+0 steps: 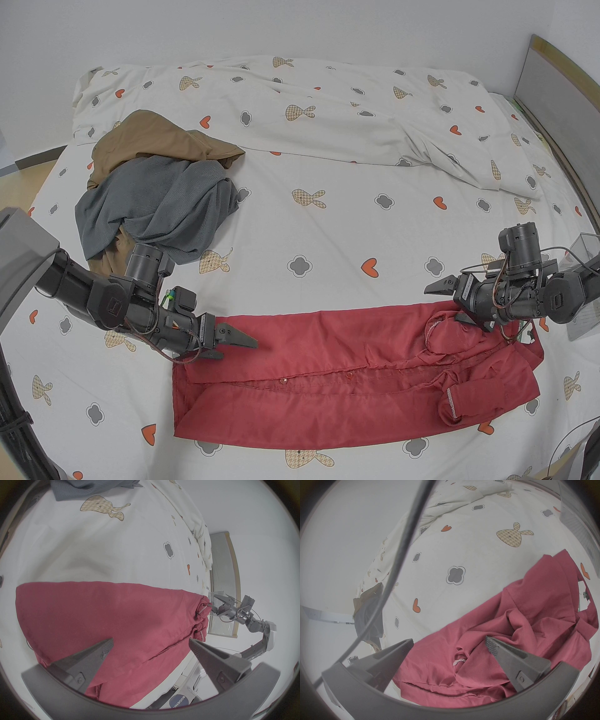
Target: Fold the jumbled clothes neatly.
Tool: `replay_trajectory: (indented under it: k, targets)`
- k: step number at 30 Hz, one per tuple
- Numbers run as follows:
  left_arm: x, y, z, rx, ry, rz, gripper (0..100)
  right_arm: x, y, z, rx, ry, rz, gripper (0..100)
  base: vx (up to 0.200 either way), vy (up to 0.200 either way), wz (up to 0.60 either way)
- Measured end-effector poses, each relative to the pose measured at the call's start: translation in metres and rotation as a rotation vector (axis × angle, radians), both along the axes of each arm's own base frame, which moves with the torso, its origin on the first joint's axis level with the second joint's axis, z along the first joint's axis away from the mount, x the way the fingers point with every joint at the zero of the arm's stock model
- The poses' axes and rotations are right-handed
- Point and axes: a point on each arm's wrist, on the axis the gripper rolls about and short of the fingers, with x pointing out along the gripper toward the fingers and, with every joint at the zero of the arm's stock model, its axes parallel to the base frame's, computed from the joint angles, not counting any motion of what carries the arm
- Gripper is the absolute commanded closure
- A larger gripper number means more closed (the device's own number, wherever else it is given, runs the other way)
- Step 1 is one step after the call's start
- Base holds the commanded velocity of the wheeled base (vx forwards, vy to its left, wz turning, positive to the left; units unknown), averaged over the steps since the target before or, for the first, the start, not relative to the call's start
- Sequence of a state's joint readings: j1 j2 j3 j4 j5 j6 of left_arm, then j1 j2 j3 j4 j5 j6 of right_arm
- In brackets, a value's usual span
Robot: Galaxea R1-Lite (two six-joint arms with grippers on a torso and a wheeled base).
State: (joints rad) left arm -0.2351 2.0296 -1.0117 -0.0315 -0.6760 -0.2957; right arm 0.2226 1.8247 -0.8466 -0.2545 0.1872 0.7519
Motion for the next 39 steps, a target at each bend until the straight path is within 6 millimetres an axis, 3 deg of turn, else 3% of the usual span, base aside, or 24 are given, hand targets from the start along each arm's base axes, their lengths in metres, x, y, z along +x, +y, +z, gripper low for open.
replay_trajectory:
  k: [7, 13, 20, 30, 34, 39]
  targets:
    - [-0.004, 0.001, 0.0, 0.001, 0.006, 0.0, 0, -0.006, -0.004, -0.011, -0.001, 0.047, 0.001, 0, 0.0, 0.0, 0.0]
    - [-0.01, 0.003, 0.003, 0.002, 0.006, 0.0, 0, -0.005, -0.007, -0.007, 0.077, 0.027, 0.065, 0, 0.0, 0.0, 0.0]
    - [-0.017, 0.005, 0.013, -0.003, -0.018, 0.002, 0, -0.019, -0.014, 0.025, 0.108, -0.085, 0.077, 0, 0.0, 0.0, 0.0]
    - [-0.047, 0.016, 0.044, -0.018, -0.209, -0.003, 0, -0.068, -0.025, 0.087, 0.162, -0.308, 0.113, 0, 0.0, 0.0, 0.0]
    - [-0.058, 0.025, 0.04, 0.004, -0.28, 0.022, 0, -0.085, -0.032, 0.101, 0.17, -0.374, 0.104, 0, 0.0, 0.0, 0.0]
    - [-0.061, 0.039, 0.021, 0.075, -0.26, 0.057, 0, -0.104, -0.042, 0.106, 0.171, -0.411, 0.083, 0, 0.0, 0.0, 0.0]
